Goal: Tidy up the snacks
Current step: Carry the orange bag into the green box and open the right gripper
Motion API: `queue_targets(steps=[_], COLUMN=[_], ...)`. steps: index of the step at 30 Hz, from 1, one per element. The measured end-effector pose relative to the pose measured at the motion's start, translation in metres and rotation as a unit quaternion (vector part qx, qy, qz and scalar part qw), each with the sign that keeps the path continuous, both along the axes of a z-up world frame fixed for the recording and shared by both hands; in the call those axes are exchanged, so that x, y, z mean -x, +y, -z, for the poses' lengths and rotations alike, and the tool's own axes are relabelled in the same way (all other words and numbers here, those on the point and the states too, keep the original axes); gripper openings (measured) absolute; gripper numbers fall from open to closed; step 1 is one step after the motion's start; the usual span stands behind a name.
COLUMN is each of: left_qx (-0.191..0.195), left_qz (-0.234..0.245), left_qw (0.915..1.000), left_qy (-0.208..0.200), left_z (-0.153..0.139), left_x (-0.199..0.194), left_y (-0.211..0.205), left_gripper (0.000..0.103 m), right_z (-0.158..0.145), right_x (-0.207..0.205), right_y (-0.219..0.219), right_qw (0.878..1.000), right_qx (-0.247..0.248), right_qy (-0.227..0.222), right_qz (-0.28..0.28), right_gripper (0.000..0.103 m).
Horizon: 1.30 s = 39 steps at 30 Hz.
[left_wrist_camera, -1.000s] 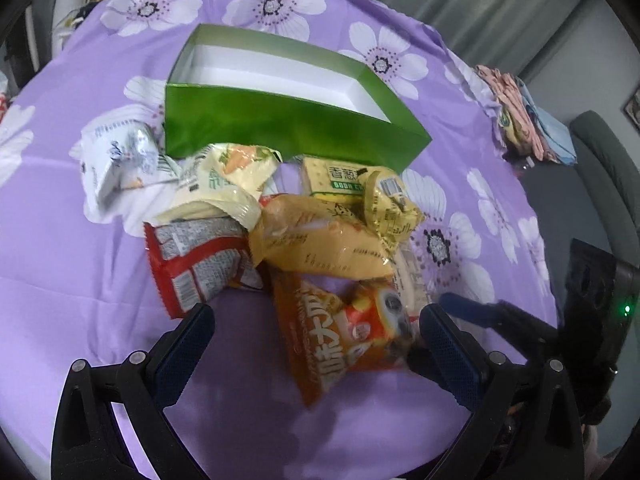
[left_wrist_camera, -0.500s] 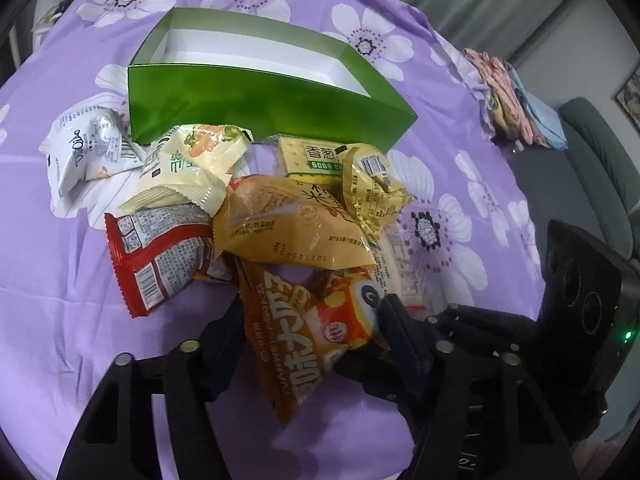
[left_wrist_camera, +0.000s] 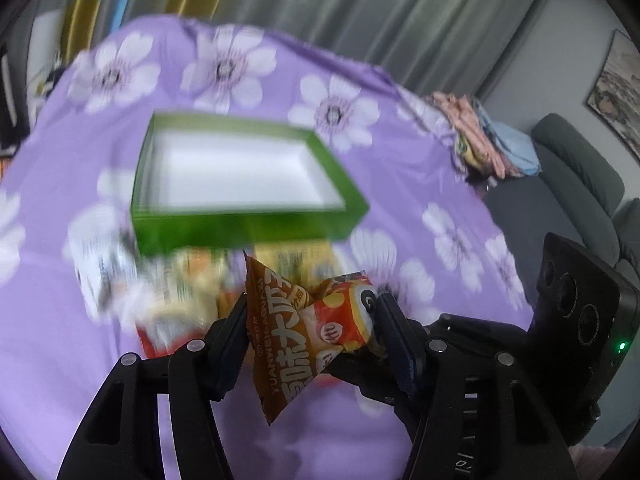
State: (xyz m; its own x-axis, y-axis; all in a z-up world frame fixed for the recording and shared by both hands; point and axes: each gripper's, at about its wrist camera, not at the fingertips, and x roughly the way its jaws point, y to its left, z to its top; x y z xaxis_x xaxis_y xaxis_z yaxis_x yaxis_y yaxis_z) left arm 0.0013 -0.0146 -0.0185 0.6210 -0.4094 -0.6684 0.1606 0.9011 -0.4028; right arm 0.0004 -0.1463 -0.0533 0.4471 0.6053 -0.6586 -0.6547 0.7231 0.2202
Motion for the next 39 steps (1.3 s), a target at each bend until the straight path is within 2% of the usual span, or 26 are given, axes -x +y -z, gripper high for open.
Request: queue_targets(steps=[6,10,14,16,18,19,21,27,30,39], left_qx=[-0.005,0.013,0.014,0.008,-0.003,-0.012,-0.017,-0.015,-0.027,-0.047], left_qz=[-0.012,-0.022,-0.049,-0.062,-0.071,-0.075,-0.078,-0.092,-0.102,-0.092], left_qw=[0.9997,0.9997,0.9987,0.9978,0.9971,0.9968,0.9965,0.9954,0.994,0.9939], left_qy=[-0.019,-0.003,0.009,0.021,0.026,0.027,0.025,0.022,0.028,0.038], left_z=[-0.017,-0.007,0.006,0.013,0.016,0.017,0.015,0.009,0.008,0.006], left_x=[-0.055,-0.098,-0.129,-0.142,-0.148,-0.149,-0.145,-0.116,-0.1,-0.043], left_y=[0.012,0.026,0.033,0.033,0.033,0.034,0.037,0.049,0.049,0.032], left_gripper=[0.062,0.062,0.062,0.068,0.081,0.084,0.089,0.091,0.095,0.095], right_z=[-0.022,-0.022,-0.012,-0.004,0.001,0.002,0.0,-0.009,-0.014,-0.012], right_x=[-0.06,-0.096,-0.13,-0.145,-0.153,-0.153,-0.151,-0.127,-0.107,-0.056], right_y=[0.016,0.025,0.034,0.039,0.038,0.035,0.023,-0.009,-0.019,-0.037], right_qw=[0.999,0.999,0.998,0.997,0.994,0.994,0.993,0.991,0.991,0.99], right_qx=[0.004,0.011,0.025,0.041,0.059,0.058,0.048,0.036,0.034,0.035], right_qy=[-0.043,-0.043,-0.034,-0.032,-0.033,-0.035,-0.034,-0.03,-0.034,-0.026], right_qz=[0.006,0.017,0.043,0.058,0.083,0.088,0.099,0.121,0.125,0.132], right_gripper=[0.027,0.028,0.032,0.032,0.048,0.051,0.063,0.068,0.072,0.076])
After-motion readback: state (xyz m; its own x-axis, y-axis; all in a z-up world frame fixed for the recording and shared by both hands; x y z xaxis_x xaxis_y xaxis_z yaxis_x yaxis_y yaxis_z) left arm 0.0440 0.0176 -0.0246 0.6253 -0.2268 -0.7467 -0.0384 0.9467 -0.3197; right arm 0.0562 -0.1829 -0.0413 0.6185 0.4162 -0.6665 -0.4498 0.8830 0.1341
